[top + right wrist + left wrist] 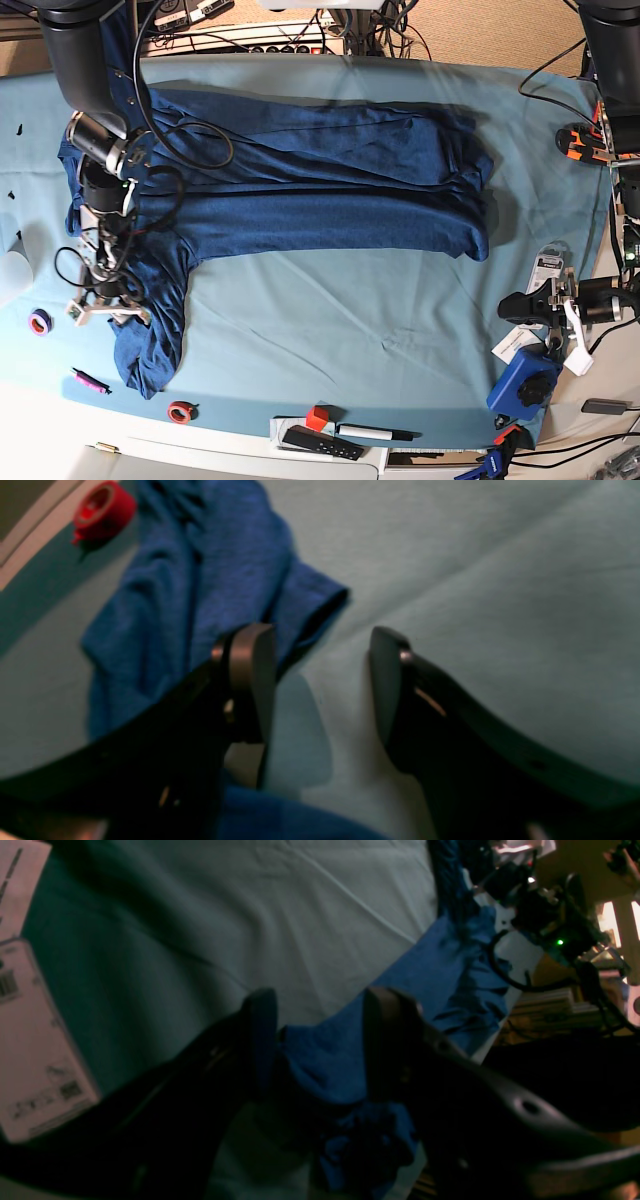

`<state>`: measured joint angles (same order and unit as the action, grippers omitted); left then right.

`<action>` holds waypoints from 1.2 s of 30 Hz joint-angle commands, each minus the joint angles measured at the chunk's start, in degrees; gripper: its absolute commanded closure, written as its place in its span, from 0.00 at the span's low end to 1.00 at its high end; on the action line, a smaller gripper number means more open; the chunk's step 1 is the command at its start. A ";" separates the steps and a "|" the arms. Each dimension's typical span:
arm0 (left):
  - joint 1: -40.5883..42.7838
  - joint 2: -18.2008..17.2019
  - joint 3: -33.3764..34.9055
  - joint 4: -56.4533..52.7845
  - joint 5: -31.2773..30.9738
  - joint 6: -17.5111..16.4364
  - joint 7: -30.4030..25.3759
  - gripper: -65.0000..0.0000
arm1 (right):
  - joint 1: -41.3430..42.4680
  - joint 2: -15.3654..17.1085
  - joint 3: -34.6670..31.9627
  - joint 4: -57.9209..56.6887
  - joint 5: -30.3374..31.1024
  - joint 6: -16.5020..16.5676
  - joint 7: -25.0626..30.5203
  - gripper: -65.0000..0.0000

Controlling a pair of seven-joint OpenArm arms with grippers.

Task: Layout the t-shirt on the table in an organized manner, then fold the t-shirt properly
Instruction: 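Move the right gripper to the hanging sleeve and grasp it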

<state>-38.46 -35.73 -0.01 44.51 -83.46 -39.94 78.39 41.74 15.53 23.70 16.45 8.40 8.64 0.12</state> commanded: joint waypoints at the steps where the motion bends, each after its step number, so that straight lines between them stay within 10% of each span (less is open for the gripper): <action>1: -1.90 -1.11 -0.28 0.76 -1.54 -0.06 -0.83 0.55 | 2.08 0.02 -0.04 0.66 0.07 0.98 2.23 0.54; 11: -1.90 -1.11 -0.28 0.76 -1.54 -0.06 -0.83 0.55 | 4.33 -1.38 -0.02 0.70 -1.62 -0.31 7.19 0.54; 17: -1.90 -1.14 -0.28 0.76 -1.54 -0.06 -0.83 0.55 | 4.46 -1.27 -0.02 0.81 -2.89 -1.42 7.87 0.89; 23: -1.90 -1.11 -0.28 0.76 -1.54 -0.06 -0.83 0.55 | 4.33 -1.29 -0.02 0.81 -5.46 -1.64 11.39 0.97; 25: -1.90 -1.11 -0.28 0.76 -1.54 -0.06 -0.83 0.55 | 4.26 -1.27 -0.02 0.81 -5.53 -1.64 13.51 0.92; 30: -1.90 -1.11 -0.28 0.76 -1.54 -0.06 -0.83 0.55 | 4.26 -1.60 -0.04 0.79 -6.34 -1.60 12.24 0.43; 36: -1.90 -1.11 -0.28 0.76 -1.54 -0.06 -0.83 0.55 | 3.65 -1.60 -0.04 0.68 -6.32 -3.19 10.99 0.41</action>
<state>-38.46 -35.75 -0.01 44.51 -83.44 -39.94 78.39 43.31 13.32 23.70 16.38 1.96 5.17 9.61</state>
